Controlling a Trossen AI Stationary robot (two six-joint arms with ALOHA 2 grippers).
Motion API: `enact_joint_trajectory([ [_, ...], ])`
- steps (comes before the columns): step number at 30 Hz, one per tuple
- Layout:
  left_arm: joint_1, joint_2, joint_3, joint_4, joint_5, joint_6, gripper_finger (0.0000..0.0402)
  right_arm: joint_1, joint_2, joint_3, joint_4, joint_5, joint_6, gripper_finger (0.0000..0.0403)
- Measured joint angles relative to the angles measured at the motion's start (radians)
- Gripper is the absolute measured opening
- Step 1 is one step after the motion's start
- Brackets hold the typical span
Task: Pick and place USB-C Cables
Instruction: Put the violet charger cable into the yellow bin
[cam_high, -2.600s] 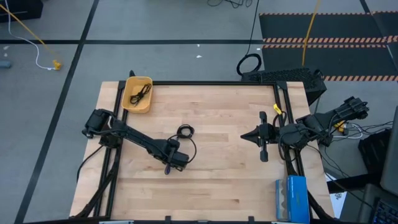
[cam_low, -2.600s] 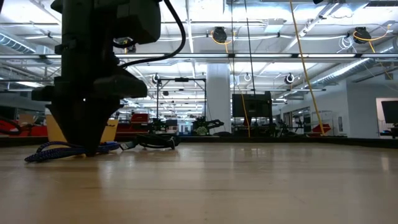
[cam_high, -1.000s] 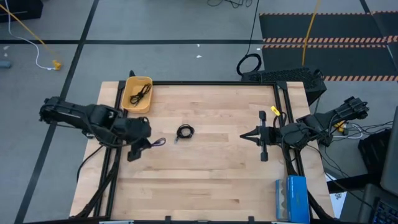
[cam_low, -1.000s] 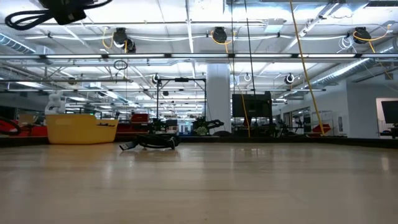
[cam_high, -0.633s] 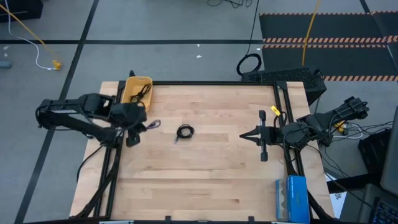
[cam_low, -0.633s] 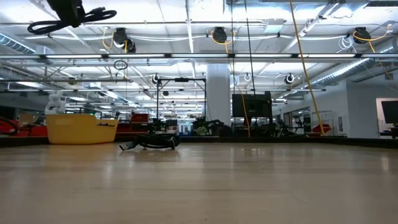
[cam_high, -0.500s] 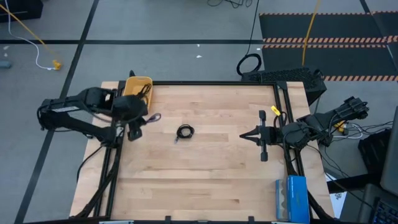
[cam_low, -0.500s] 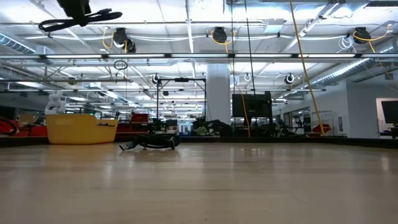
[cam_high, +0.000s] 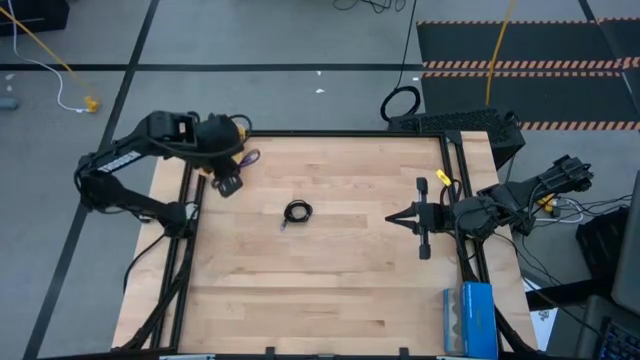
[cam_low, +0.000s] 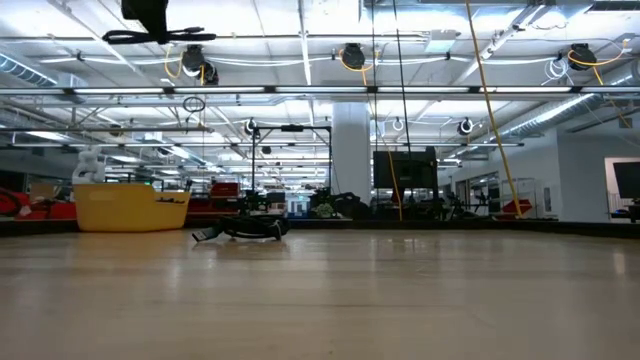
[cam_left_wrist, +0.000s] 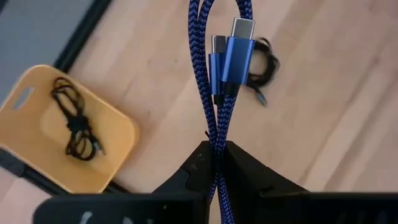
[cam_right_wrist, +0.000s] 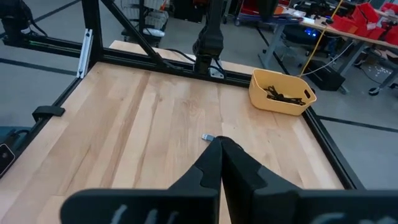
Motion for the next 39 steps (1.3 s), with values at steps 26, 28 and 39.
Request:
enact_joint_trajectory([
  [26,0.56,0.095,-0.03,0.001,-0.168,-0.013,0.0035,0.0,0.0,0.0,-0.001,0.0,-0.009,0.0],
  [28,0.582,0.1,-0.03,0.004,-0.17,-0.02,0.0035,0.0,0.0,0.0,-0.001,0.0,-0.002,0.0],
  [39,0.61,0.1,-0.252,0.194,-0.185,-0.056,0.0035,0.0,0.0,0.0,-0.011,-0.001,0.076,0.0],
])
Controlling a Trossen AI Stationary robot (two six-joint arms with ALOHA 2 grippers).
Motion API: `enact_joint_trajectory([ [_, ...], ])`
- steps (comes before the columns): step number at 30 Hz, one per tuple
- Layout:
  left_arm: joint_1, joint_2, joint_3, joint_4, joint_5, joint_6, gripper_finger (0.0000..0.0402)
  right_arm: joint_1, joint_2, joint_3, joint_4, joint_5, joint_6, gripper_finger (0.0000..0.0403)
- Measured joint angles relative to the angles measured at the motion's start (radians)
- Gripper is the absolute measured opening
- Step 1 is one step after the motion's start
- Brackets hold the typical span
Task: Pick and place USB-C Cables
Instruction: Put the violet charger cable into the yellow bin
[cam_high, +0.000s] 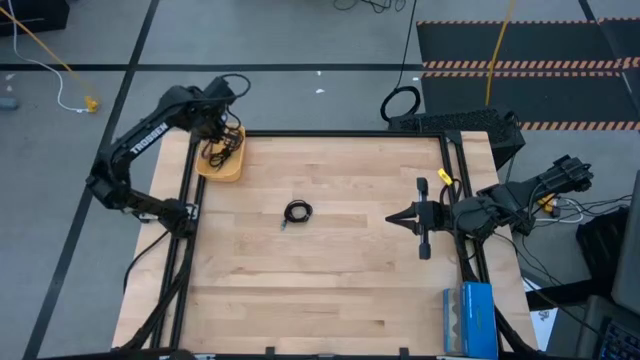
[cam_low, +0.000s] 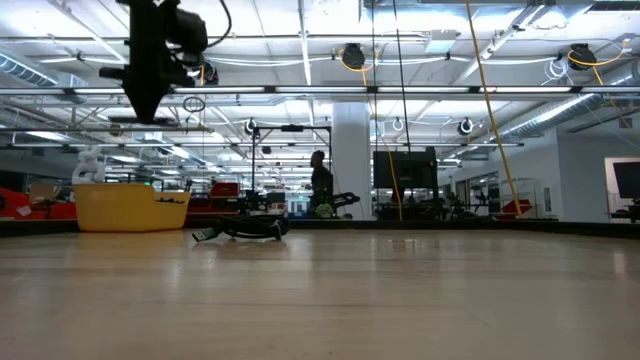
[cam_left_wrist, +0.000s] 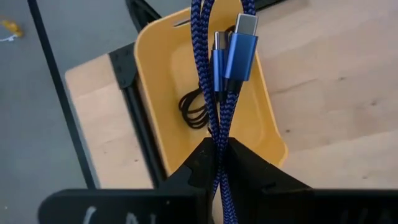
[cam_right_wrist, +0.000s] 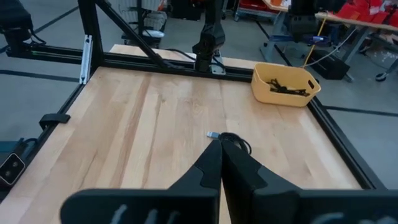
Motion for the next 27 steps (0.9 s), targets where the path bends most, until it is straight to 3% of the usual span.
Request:
enact_joint_trajectory([
  [10,0.066,0.0,-0.24,0.258,0.002,0.059,0.0035,0.0,0.0,0.0,-0.009,0.0,0.024,0.0],
  [27,0.099,0.025,-0.397,0.523,0.002,0.082,0.0035,0.0,0.0,0.0,-0.011,0.001,0.014,0.0],
])
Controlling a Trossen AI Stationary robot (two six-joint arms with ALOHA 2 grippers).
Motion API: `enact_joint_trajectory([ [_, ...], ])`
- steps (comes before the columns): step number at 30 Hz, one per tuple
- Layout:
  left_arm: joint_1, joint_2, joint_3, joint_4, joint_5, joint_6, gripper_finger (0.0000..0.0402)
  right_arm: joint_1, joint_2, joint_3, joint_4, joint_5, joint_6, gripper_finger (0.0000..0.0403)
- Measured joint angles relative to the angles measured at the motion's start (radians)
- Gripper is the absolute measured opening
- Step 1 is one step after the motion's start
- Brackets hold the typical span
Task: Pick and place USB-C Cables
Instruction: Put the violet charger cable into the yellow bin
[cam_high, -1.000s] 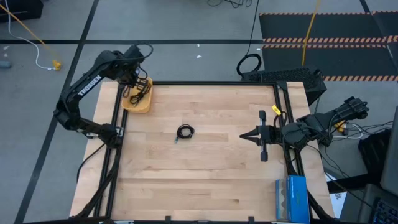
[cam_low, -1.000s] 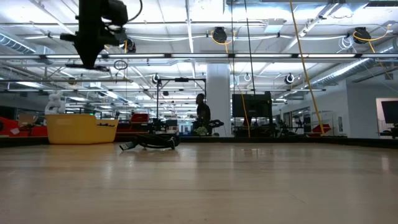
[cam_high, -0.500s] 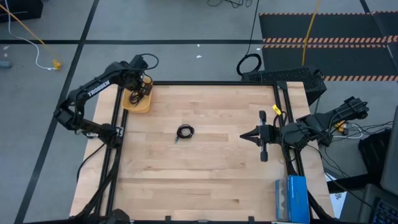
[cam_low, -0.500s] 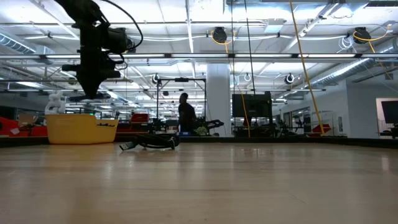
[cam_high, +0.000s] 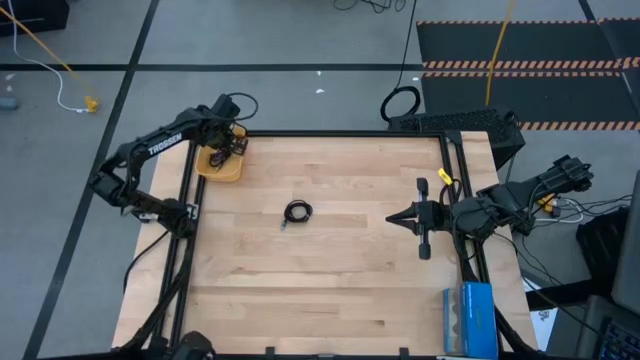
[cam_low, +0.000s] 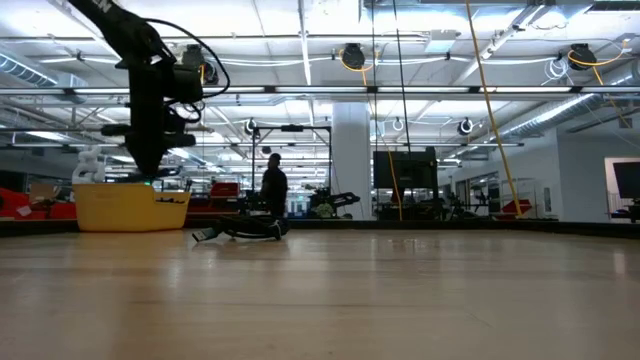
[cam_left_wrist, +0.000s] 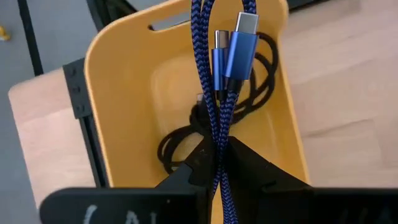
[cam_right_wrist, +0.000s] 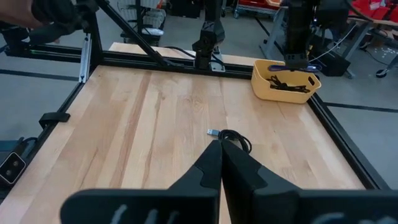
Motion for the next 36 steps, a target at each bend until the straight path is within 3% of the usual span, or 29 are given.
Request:
enact_joint_trajectory([
  [8,-0.001,-0.001,-0.077,0.125,-0.001,0.001,0.0035,0.0,0.0,0.0,0.0,0.0,-0.011,0.0],
  [20,-0.001,0.002,-0.123,0.175,-0.001,0.035,0.0035,0.0,0.0,0.0,0.0,0.0,-0.011,0.0],
  [36,-0.001,0.14,-0.125,0.22,-0.01,0.003,0.0037,0.0,0.0,0.0,0.0,0.0,-0.011,0.0],
])
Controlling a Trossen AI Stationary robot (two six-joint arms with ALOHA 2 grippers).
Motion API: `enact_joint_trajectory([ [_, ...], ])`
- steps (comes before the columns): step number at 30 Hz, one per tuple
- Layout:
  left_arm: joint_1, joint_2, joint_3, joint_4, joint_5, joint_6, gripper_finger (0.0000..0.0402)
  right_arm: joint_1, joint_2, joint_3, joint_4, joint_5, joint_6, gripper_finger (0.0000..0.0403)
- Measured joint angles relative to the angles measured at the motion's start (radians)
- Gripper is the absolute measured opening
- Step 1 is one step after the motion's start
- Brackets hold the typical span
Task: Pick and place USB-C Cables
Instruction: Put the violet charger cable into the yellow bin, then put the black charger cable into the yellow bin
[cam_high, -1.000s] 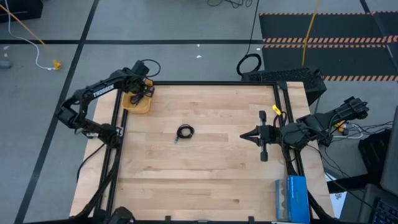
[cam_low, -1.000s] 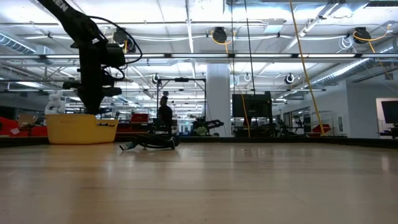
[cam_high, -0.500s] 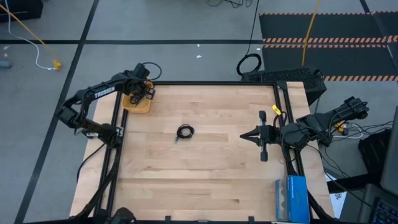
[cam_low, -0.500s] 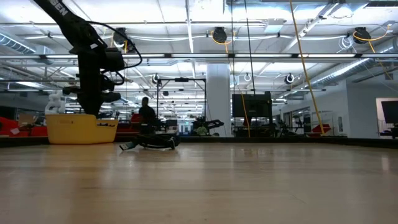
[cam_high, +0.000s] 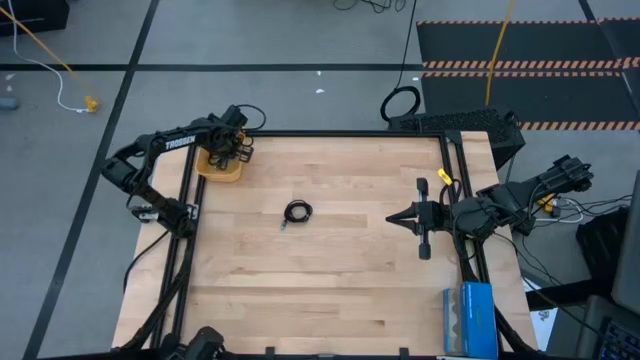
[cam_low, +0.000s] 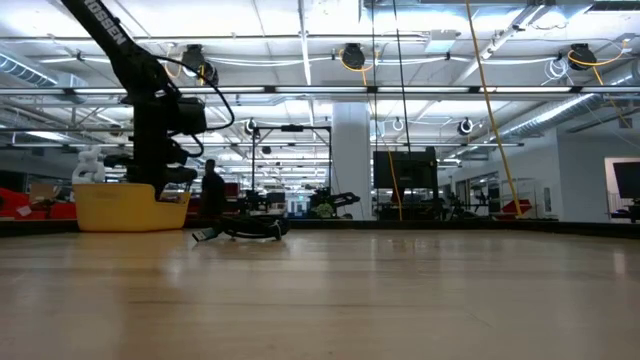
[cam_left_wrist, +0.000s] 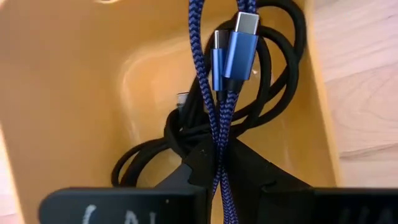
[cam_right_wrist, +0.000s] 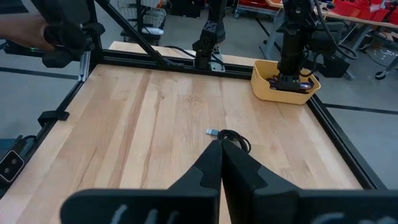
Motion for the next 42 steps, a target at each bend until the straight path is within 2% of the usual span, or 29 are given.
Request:
enact_joint_trajectory([
  [3,0.003,0.016,0.0,0.0,0.0,-0.01,0.0053,0.0,0.0,0.0,0.0,0.0,0.001,0.0],
  [8,0.004,0.015,0.0,-0.002,0.0,-0.01,0.0103,0.0,0.0,0.0,-0.005,0.0,0.014,0.0],
  [14,-0.006,-0.044,0.0,-0.039,0.0,0.014,0.0138,0.0,0.0,0.0,-0.009,0.0,0.015,0.0],
  [21,-0.048,-0.228,0.0,-0.139,0.002,0.035,0.014,0.0,0.0,0.0,-0.009,0.0,0.003,0.0],
  [32,-0.124,-0.559,0.0,-0.472,0.1,-0.04,0.014,0.0,0.0,0.0,-0.006,0.004,-0.06,0.0],
  [38,-0.173,-0.684,0.0,-0.625,0.102,-0.098,0.014,0.0,0.0,0.0,0.034,0.005,-0.112,0.0],
  [42,-0.213,-0.746,0.0,-0.648,0.111,-0.117,0.014,-0.002,0.0,0.0,0.039,0.005,-0.144,0.0],
])
